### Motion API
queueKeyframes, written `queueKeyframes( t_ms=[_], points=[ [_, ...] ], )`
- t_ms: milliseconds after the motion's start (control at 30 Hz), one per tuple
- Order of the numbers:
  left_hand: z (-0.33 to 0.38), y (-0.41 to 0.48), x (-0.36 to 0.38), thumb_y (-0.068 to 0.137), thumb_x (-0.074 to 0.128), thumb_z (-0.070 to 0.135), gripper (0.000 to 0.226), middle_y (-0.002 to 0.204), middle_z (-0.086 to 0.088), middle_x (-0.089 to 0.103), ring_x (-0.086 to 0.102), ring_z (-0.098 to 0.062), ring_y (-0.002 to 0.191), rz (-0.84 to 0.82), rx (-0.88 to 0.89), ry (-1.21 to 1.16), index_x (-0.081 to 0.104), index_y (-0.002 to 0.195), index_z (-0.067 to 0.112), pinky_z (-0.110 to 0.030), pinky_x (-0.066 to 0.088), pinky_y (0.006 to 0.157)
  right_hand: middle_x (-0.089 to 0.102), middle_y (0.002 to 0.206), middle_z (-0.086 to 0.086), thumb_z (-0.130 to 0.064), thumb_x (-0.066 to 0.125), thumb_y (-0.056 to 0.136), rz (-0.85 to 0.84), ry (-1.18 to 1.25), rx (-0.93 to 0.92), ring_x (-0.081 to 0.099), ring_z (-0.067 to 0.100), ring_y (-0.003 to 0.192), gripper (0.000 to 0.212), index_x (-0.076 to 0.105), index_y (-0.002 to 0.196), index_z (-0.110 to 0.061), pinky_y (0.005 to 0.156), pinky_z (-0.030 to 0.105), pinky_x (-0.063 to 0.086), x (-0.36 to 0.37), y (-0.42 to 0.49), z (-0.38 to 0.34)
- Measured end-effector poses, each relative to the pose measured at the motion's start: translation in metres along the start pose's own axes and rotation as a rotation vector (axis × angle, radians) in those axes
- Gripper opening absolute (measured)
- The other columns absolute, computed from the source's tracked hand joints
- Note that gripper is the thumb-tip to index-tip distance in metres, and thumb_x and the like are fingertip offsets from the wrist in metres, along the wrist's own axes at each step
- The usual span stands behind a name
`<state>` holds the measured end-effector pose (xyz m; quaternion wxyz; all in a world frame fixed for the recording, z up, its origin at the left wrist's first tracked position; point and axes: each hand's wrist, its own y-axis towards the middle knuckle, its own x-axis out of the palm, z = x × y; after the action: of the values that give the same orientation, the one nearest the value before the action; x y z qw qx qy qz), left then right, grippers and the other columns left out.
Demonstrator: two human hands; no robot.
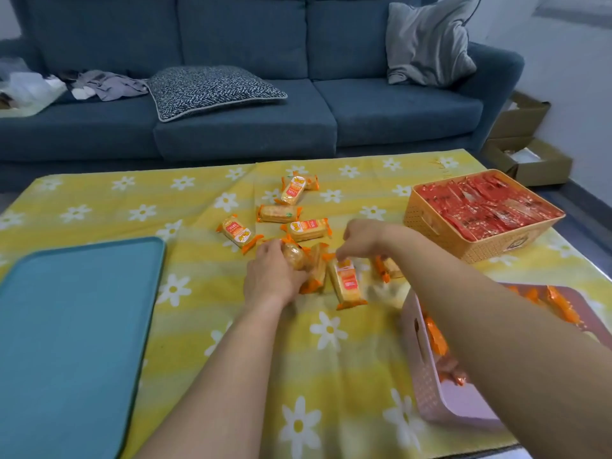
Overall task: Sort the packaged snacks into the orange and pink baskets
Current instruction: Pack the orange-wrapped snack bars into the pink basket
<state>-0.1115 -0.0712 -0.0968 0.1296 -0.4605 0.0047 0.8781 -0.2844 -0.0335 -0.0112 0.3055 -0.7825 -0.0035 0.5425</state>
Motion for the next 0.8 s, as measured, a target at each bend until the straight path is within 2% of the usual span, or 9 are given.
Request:
queueKeyframes(
  t_ms=[67,167,233,300,367,500,600,700,800],
  points=[
    [0.001,-0.001,0.002,0.076,0.075,0.039,0.076,0.15,-0.001,0.04,0.05,-0.032,0.129,-0.045,0.039,0.127,0.043,0.144,0.029,-0.044,0.046,0.102,0.053,0.141,0.013,-0.039,0.066,0.091,0.004,-0.084,0.04,0.057,0.03,0.107,0.06,0.05,0.141,-0.009,0.083,0.038,0.051,0.005,0.007,0.019],
    [0.005,-0.007,-0.001,0.078,0.074,0.037,0.077,0.15,-0.001,0.038,0.052,-0.03,0.128,-0.086,0.076,0.205,0.041,0.147,0.031,-0.044,0.046,0.102,0.028,0.156,0.016,-0.032,0.057,0.093,0.142,-0.251,0.1,0.033,0.042,0.141,0.058,0.044,0.147,-0.017,0.105,0.052,0.044,0.01,0.017,0.041],
    [0.008,-0.01,-0.002,0.077,0.076,0.035,0.074,0.146,0.002,0.038,0.057,-0.029,0.121,-0.11,0.113,0.185,0.045,0.144,0.028,-0.041,0.049,0.098,0.024,0.158,0.014,-0.023,0.058,0.09,0.097,-0.354,0.12,0.026,0.043,0.145,0.068,0.034,0.154,-0.02,0.107,0.056,0.043,0.004,0.021,0.056],
    [0.013,-0.013,-0.003,0.074,0.078,0.037,0.073,0.14,0.001,0.039,0.06,-0.029,0.113,-0.144,0.136,0.137,0.049,0.14,0.026,-0.039,0.05,0.095,0.033,0.154,0.013,-0.024,0.073,0.08,-0.056,-0.436,0.118,0.041,0.041,0.136,0.089,0.026,0.156,-0.021,0.103,0.052,0.048,0.0,0.024,0.067],
    [0.02,-0.015,-0.003,0.071,0.081,0.04,0.076,0.134,-0.002,0.037,0.061,-0.029,0.104,-0.183,0.118,0.069,0.049,0.139,0.027,-0.04,0.051,0.095,0.034,0.153,0.012,-0.032,0.084,0.072,-0.081,-0.568,0.102,0.04,0.042,0.136,0.103,0.026,0.156,-0.021,0.101,0.052,0.048,0.003,0.023,0.073],
    [0.026,-0.017,0.0,0.07,0.083,0.033,0.1,0.137,-0.01,0.041,0.058,-0.031,0.113,-0.277,-0.003,-0.075,0.027,0.153,0.032,-0.033,0.05,0.093,0.031,0.153,0.014,-0.03,0.084,0.075,-0.019,-0.648,0.14,0.026,0.039,0.143,0.082,0.043,0.145,-0.017,0.104,0.053,0.045,0.011,0.015,0.069],
    [0.027,-0.017,0.002,0.055,0.081,0.035,0.095,0.124,-0.006,0.061,0.062,-0.027,0.11,-0.311,-0.065,-0.254,0.042,0.14,0.019,-0.033,0.053,0.09,0.047,0.144,0.014,-0.046,0.081,0.073,-0.061,-0.508,0.14,0.045,0.034,0.131,0.057,0.066,0.118,-0.014,0.101,0.046,0.049,0.007,0.011,0.065],
    [0.026,-0.017,-0.001,0.069,0.084,0.018,0.048,0.095,-0.001,0.066,0.062,-0.021,0.088,-0.285,-0.198,-0.54,0.057,0.109,0.014,-0.03,0.052,0.075,0.073,0.104,0.009,-0.044,0.079,0.075,0.023,-0.065,0.059,0.066,0.025,0.086,0.033,0.065,0.079,-0.014,0.08,0.036,0.058,0.0,0.01,0.059],
    [0.024,-0.015,-0.004,0.076,0.078,0.016,0.032,0.093,-0.013,0.073,0.07,-0.03,0.085,-0.316,-0.384,-0.828,0.068,0.106,0.01,-0.041,0.058,0.08,0.068,0.091,0.006,-0.051,0.079,0.075,-0.089,0.222,0.1,0.064,0.025,0.078,0.039,0.065,0.086,-0.016,0.07,0.032,0.053,0.004,0.012,0.047]
  ],
)
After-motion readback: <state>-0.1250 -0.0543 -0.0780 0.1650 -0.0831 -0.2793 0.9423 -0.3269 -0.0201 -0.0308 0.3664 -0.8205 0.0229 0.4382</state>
